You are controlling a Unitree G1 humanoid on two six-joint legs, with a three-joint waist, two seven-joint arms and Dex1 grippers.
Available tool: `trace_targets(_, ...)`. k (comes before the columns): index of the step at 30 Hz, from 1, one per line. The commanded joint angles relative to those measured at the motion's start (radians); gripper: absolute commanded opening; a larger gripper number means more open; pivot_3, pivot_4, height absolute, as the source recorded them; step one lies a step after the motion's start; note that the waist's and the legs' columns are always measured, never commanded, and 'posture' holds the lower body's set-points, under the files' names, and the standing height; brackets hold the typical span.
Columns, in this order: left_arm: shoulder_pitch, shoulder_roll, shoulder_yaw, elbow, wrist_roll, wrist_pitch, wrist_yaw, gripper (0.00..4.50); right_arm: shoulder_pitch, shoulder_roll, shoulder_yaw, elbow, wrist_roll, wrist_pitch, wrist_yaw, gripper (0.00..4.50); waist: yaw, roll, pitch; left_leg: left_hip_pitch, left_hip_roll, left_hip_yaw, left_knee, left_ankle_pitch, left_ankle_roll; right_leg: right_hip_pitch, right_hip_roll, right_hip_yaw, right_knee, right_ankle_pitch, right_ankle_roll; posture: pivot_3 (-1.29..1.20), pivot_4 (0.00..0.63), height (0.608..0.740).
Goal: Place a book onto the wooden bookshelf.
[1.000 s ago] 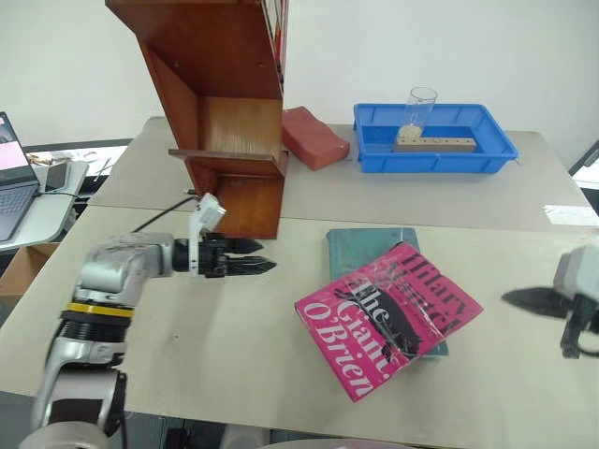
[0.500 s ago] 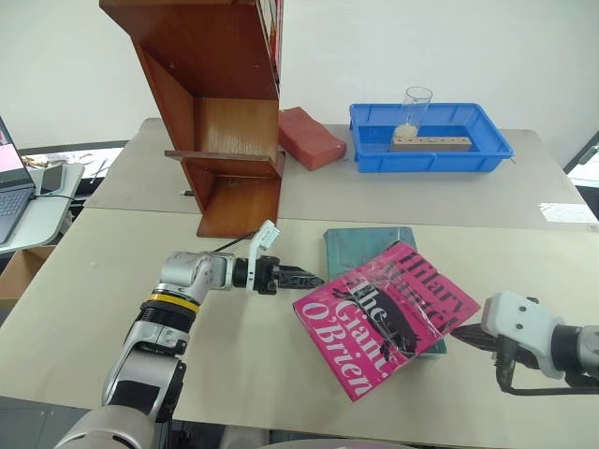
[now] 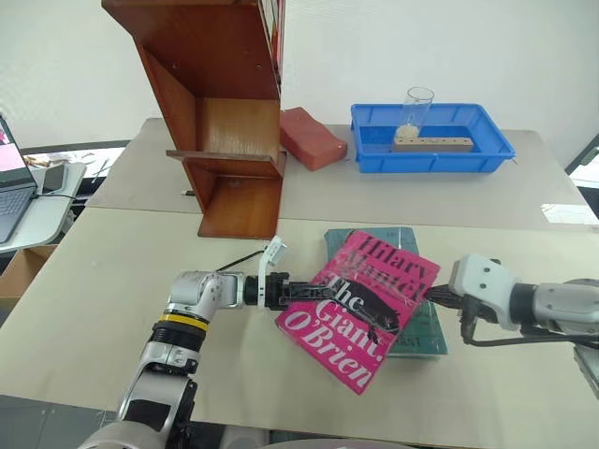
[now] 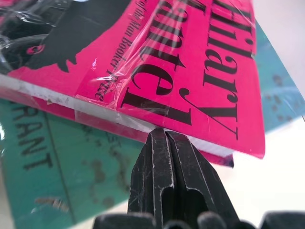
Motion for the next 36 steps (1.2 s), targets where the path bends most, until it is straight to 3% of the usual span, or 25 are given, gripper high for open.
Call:
trace_targets(1, 0.001, -0.009, 0.084, -0.055, -0.069, 0.044, 0.046, 4.24, -0.043, 0.007, 0.017, 0.012, 0.002, -0.033, -0.002, 0.01, 0.000, 0.000, 0.000, 0.000, 0.000, 0.000, 0.000, 0.000, 0.000, 0.000, 0.000, 0.000, 0.000, 0.000, 0.000, 0.00, 0.150, 0.673)
trace_targets(3, 0.012, -0.013, 0.094, -0.077, -0.085, 0.065, 0.064, 3.66, -0.056, 0.009, 0.025, 0.021, 0.007, -0.036, -0.003, 0.00, 0.000, 0.000, 0.000, 0.000, 0.000, 0.000, 0.000, 0.000, 0.000, 0.000, 0.000, 0.000, 0.000, 0.000, 0.000, 0.00, 0.150, 0.673)
trace_targets(8, 0.035, -0.041, 0.134, -0.133, -0.136, 0.118, 0.122, 1.27, -0.087, 0.018, 0.043, 0.033, 0.020, -0.037, -0.003, 0.00, 0.001, 0.000, 0.000, 0.000, 0.000, 0.000, 0.000, 0.000, 0.000, 0.000, 0.000, 0.000, 0.000, 0.000, 0.000, 0.00, 0.150, 0.673)
trace_targets(10, 0.038, -0.044, 0.158, -0.163, -0.159, 0.139, 0.146, 0.71, -0.099, 0.023, 0.042, 0.031, 0.027, -0.034, -0.003, 0.00, 0.002, 0.000, 0.000, 0.000, 0.000, 0.000, 0.000, 0.000, 0.000, 0.000, 0.000, 0.000, 0.000, 0.000, 0.000, 0.00, 0.150, 0.673)
trace_targets(15, 0.024, 0.027, 0.239, -0.242, -0.197, 0.128, 0.168, 0.71, -0.114, 0.007, -0.010, 0.016, 0.055, -0.015, 0.002, 0.00, 0.001, 0.000, 0.000, 0.001, 0.000, -0.001, -0.001, 0.000, -0.001, 0.001, 0.000, 0.000, 0.000, 0.000, 0.000, 0.00, 0.150, 0.673)
trace_targets(20, -0.103, 0.142, 0.328, -0.307, -0.217, 0.003, 0.144, 0.71, -0.089, -0.057, -0.165, -0.018, 0.140, 0.048, 0.046, 0.00, 0.002, -0.001, 0.002, 0.000, 0.000, -0.001, -0.003, 0.002, -0.003, -0.001, 0.000, 0.000, 0.000, 0.000, 0.000, 0.00, 0.150, 0.673)
trace_targets(26, -0.260, 0.216, 0.197, -0.526, -0.124, -0.242, 0.075, 0.71, -0.073, -0.115, -0.311, -0.065, 0.250, 0.143, 0.099, 0.00, 0.014, -0.002, 0.002, 0.005, -0.001, -0.001, -0.004, 0.002, -0.004, 0.006, -0.001, -0.001, -0.007, 0.000, 0.000, 0.00, 0.150, 0.673)
trace_targets(29, -0.325, 0.231, 0.124, -0.562, 0.027, -0.464, 0.083, 0.71, -0.096, -0.128, -0.346, -0.090, 0.312, 0.189, 0.100, 0.00, 0.012, -0.002, 0.002, 0.001, -0.001, -0.001, -0.004, 0.003, -0.005, 0.006, -0.001, 0.000, -0.006, 0.000, 0.000, 0.00, 0.150, 0.673)
trace_targets(32, -0.372, 0.283, 0.019, -0.514, 0.306, -0.854, 0.079, 0.71, -0.152, -0.126, -0.358, -0.107, 0.386, 0.242, 0.078, 0.00, 0.002, -0.002, 0.002, 0.003, -0.001, -0.001, -0.005, 0.003, -0.005, 0.007, 0.000, 0.001, -0.006, 0.000, 0.000, 0.00, 0.150, 0.673)
trace_targets(36, -0.431, 0.344, -0.042, -0.374, 0.547, -1.278, 0.100, 0.71, -0.256, -0.123, -0.340, -0.116, 0.481, 0.304, 0.034, 0.00, -0.005, 0.000, 0.003, 0.005, -0.001, -0.001, -0.006, 0.003, -0.005, 0.007, 0.000, 0.002, -0.006, 0.000, -0.001, 0.00, 0.150, 0.673)
